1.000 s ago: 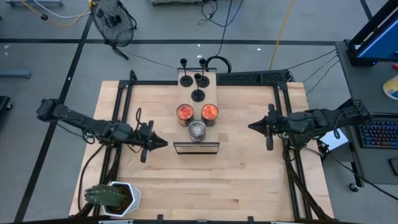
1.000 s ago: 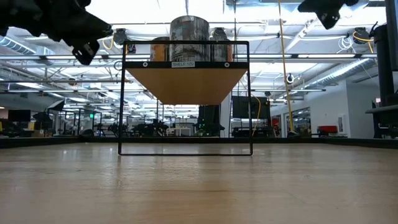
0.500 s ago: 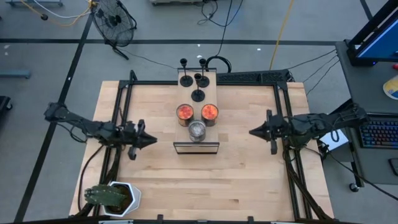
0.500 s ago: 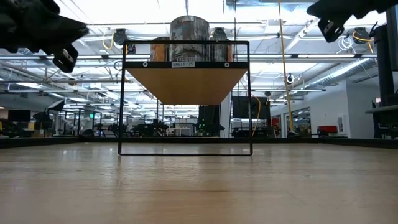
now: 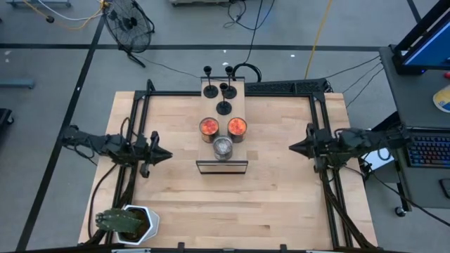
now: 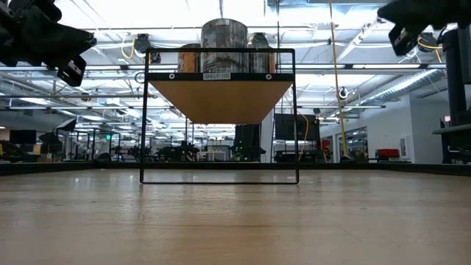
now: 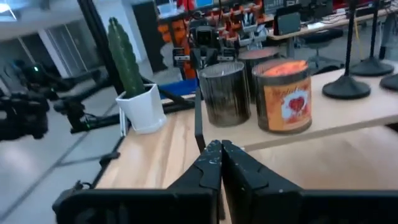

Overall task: Pick & Place candle stick holders
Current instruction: Return to Home Position

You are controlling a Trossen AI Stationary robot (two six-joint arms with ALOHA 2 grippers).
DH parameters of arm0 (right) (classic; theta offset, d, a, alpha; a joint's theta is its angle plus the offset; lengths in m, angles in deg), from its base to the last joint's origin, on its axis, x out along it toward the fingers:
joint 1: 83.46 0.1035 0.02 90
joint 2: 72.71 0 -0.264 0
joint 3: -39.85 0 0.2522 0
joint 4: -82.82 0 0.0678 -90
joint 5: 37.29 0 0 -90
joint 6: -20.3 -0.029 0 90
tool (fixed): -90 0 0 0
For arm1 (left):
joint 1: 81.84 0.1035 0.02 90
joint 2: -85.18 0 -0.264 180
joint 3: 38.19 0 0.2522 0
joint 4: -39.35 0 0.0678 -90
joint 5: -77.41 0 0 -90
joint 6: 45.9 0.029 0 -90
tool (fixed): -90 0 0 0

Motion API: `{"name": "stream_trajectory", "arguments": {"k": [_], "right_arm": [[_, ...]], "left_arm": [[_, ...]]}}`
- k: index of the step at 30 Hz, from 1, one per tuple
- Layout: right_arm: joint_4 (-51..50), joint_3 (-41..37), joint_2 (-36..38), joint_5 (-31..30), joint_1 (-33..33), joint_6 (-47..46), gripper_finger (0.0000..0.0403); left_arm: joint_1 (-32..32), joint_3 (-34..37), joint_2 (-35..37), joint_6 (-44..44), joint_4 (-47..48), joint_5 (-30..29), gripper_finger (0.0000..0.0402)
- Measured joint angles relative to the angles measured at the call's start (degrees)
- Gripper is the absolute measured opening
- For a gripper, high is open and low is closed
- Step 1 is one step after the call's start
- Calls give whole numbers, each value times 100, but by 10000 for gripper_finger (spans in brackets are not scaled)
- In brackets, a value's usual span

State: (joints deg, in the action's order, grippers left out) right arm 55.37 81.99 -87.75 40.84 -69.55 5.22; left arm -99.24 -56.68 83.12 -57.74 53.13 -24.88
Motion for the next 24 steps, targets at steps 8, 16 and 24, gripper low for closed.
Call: {"name": "stream_trajectory", "arguments": {"k": [8, 16, 24], "right_arm": [[1846, -1540, 472, 781, 4, -404, 4], [1512, -1954, 1460, 906, -201, -397, 4], [1377, -2258, 1392, 1079, -369, -885, 4]], "left_arm": [[272, 2, 177, 88, 198, 377, 40], [552, 2, 179, 169, 331, 582, 40], [830, 2, 176, 168, 506, 1108, 40]]}}
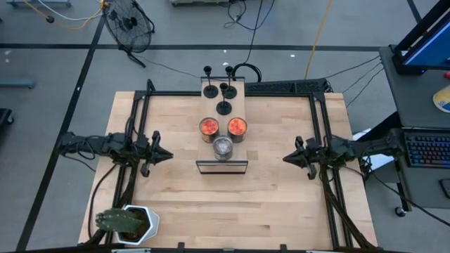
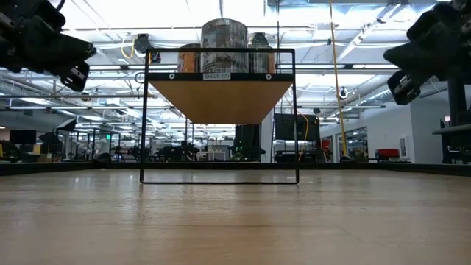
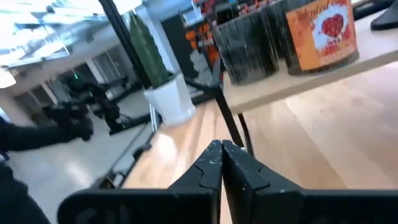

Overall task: Pick & Place candle stick holders
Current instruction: Return to Home Position

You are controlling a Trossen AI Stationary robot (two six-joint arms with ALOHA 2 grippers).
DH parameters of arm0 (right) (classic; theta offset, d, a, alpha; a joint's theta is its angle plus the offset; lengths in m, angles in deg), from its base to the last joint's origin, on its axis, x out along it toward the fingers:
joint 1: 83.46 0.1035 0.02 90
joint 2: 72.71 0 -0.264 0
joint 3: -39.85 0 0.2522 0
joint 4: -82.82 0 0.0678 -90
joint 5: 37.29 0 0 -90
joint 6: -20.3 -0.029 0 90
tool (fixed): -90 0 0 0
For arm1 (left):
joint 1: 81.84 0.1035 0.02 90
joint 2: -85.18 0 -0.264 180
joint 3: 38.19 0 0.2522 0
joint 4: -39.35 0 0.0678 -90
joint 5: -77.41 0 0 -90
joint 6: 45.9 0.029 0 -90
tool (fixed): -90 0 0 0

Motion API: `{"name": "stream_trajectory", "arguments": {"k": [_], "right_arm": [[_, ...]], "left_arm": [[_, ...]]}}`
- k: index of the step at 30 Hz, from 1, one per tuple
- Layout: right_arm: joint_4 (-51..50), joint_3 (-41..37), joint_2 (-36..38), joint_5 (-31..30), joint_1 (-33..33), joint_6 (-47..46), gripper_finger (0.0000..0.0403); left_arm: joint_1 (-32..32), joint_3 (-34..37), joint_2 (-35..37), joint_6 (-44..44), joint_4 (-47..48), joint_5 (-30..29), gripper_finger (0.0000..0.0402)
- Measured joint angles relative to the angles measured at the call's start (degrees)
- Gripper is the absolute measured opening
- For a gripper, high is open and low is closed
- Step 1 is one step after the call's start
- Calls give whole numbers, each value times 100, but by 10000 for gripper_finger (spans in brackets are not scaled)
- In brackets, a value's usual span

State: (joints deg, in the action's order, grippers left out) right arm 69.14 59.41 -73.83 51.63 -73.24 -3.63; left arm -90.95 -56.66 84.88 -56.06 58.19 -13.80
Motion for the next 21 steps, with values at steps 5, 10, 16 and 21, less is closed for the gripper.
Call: {"name": "stream_trajectory", "arguments": {"k": [5, 10, 16, 21], "right_arm": [[484, -429, 4, 109, -72, -144, 4], [406, -467, -1, 138, -113, 76, 4], [436, -474, -1, 127, -114, 465, 4], [440, -481, -1, 125, -114, 469, 4]], "left_arm": [[46, 0, 1, 217, -9, 25, 40], [46, 0, 1, 250, 159, -164, 40], [46, 0, -1, 193, 297, -203, 40], [46, 0, -2, 189, 254, -203, 40]]}}
